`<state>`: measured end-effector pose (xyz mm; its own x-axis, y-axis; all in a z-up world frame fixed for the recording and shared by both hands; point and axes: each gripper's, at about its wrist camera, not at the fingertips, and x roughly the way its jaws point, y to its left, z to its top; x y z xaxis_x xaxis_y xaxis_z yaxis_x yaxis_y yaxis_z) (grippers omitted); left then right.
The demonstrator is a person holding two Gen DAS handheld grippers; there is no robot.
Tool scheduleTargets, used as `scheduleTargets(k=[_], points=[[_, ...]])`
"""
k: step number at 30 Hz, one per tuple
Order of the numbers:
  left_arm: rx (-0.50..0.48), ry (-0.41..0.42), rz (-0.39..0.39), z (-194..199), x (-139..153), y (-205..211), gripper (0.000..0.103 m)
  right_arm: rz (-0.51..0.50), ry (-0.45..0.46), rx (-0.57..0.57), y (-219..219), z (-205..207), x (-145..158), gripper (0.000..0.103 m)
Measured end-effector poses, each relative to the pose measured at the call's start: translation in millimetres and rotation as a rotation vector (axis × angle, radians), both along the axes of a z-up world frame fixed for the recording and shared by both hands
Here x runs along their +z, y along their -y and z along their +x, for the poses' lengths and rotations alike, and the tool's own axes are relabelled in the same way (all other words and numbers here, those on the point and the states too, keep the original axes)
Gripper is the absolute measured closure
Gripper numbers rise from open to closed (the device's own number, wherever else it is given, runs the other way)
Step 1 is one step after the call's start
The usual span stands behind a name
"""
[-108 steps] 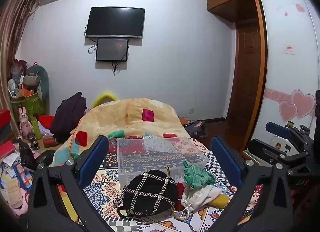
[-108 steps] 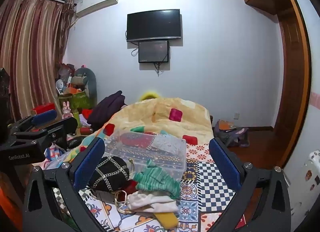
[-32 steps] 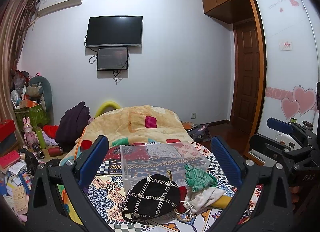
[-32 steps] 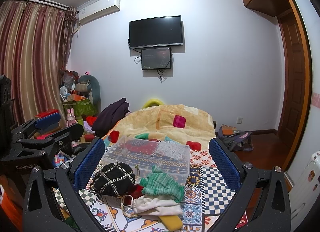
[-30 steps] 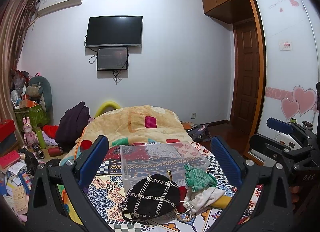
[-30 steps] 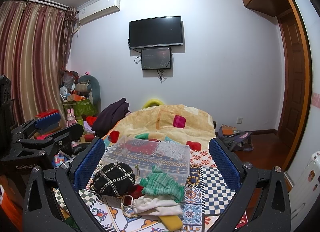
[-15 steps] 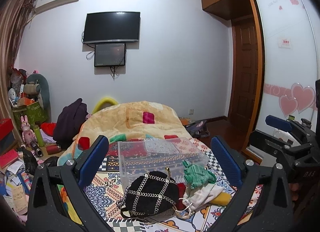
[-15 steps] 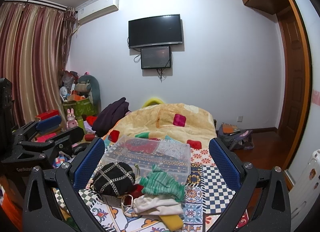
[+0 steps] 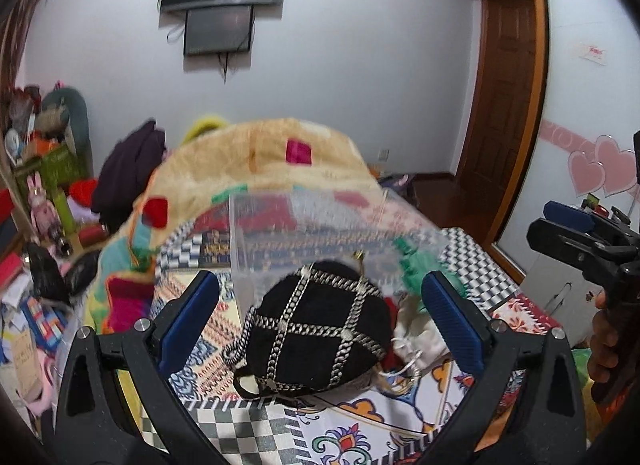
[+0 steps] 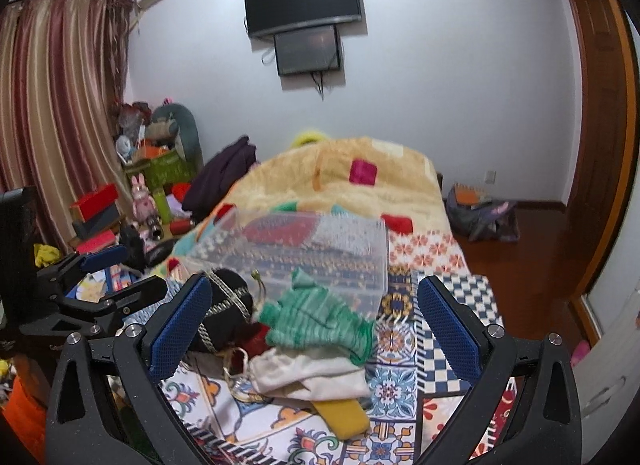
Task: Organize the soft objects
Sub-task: 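Grasp the green knit glove with the right tool while the left tool grasps the black chain-strap bag, then lift the glove with the right tool while the left tool lifts the bag toward the box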
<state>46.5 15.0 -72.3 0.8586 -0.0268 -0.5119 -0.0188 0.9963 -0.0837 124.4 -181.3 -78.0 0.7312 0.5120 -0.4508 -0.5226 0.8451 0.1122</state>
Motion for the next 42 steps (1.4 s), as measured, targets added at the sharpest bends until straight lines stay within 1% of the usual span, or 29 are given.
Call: scheduleTargets(k=[1, 3, 5, 10, 13, 15, 16, 18, 19, 20, 21, 22, 23, 24, 26, 27, 28, 29, 32, 34, 37, 38, 39, 40, 41, 42], points=[[0.003, -0.014, -0.006, 4, -5, -2, 0.005, -0.006, -0.013, 0.003, -1, 3, -3, 0.004], [0.006, -0.049, -0.018, 12, -15, -6, 0.014, -0.015, -0.046, 0.014, -2, 8, -12, 0.008], [0.009, -0.079, -0.038, 19, -24, -11, 0.017, -0.024, -0.082, 0.03, -5, 13, -21, 0.012], [0.011, -0.125, -0.059, 31, -41, -16, 0.025, -0.054, -0.158, 0.08, -15, 22, -39, 0.015], [0.009, -0.144, -0.065, 37, -50, -19, 0.03, -0.08, -0.182, 0.104, -24, 29, -47, 0.017], [0.008, -0.153, -0.074, 40, -54, -21, 0.037, -0.099, -0.191, 0.108, -27, 32, -52, 0.02], [0.007, -0.156, -0.079, 41, -56, -21, 0.038, -0.106, -0.199, 0.109, -30, 33, -56, 0.024], [0.002, -0.16, -0.087, 42, -59, -23, 0.046, -0.115, -0.217, 0.11, -33, 38, -61, 0.032], [-0.005, -0.163, -0.091, 42, -61, -23, 0.05, -0.118, -0.239, 0.113, -33, 41, -65, 0.039], [-0.012, -0.169, -0.096, 43, -62, -23, 0.058, -0.117, -0.255, 0.115, -35, 45, -67, 0.043], [-0.015, -0.175, -0.098, 43, -63, -24, 0.064, -0.113, -0.265, 0.118, -36, 46, -68, 0.045], [-0.017, -0.181, -0.097, 44, -65, -24, 0.067, -0.106, -0.283, 0.126, -35, 47, -70, 0.05], [-0.017, -0.183, -0.095, 44, -67, -24, 0.073, -0.105, -0.289, 0.129, -36, 48, -71, 0.059], [-0.019, -0.185, -0.094, 44, -67, -24, 0.078, -0.105, -0.295, 0.13, -36, 49, -72, 0.063], [-0.024, -0.183, -0.085, 42, -67, -22, 0.083, -0.098, -0.305, 0.137, -34, 48, -72, 0.069], [-0.024, -0.181, -0.074, 42, -66, -22, 0.086, -0.095, -0.306, 0.14, -33, 47, -72, 0.071], [-0.024, -0.177, -0.062, 40, -66, -21, 0.087, -0.091, -0.303, 0.141, -32, 46, -71, 0.074], [-0.024, -0.173, -0.049, 38, -65, -19, 0.09, -0.088, -0.3, 0.142, -33, 46, -70, 0.081], [-0.03, -0.163, -0.048, 33, -61, -18, 0.094, -0.073, -0.291, 0.145, -30, 43, -67, 0.086], [-0.034, -0.153, -0.059, 28, -56, -19, 0.094, -0.066, -0.281, 0.142, -27, 40, -64, 0.09], [-0.059, -0.136, -0.06, 19, -44, -18, 0.094, -0.05, -0.265, 0.139, -23, 37, -58, 0.091], [-0.069, -0.137, -0.052, 15, -40, -15, 0.093, -0.046, -0.26, 0.138, -22, 36, -56, 0.091], [-0.065, -0.133, -0.043, 12, -38, -13, 0.09, -0.043, -0.256, 0.137, -22, 36, -54, 0.091], [-0.07, -0.136, -0.035, 9, -35, -10, 0.083, -0.037, -0.248, 0.136, -20, 34, -51, 0.092], [-0.079, -0.139, -0.037, 7, -34, -7, 0.069, -0.034, -0.241, 0.134, -19, 33, -49, 0.092], [-0.083, -0.138, -0.038, 6, -33, -5, 0.048, -0.03, -0.234, 0.132, -18, 32, -47, 0.092]])
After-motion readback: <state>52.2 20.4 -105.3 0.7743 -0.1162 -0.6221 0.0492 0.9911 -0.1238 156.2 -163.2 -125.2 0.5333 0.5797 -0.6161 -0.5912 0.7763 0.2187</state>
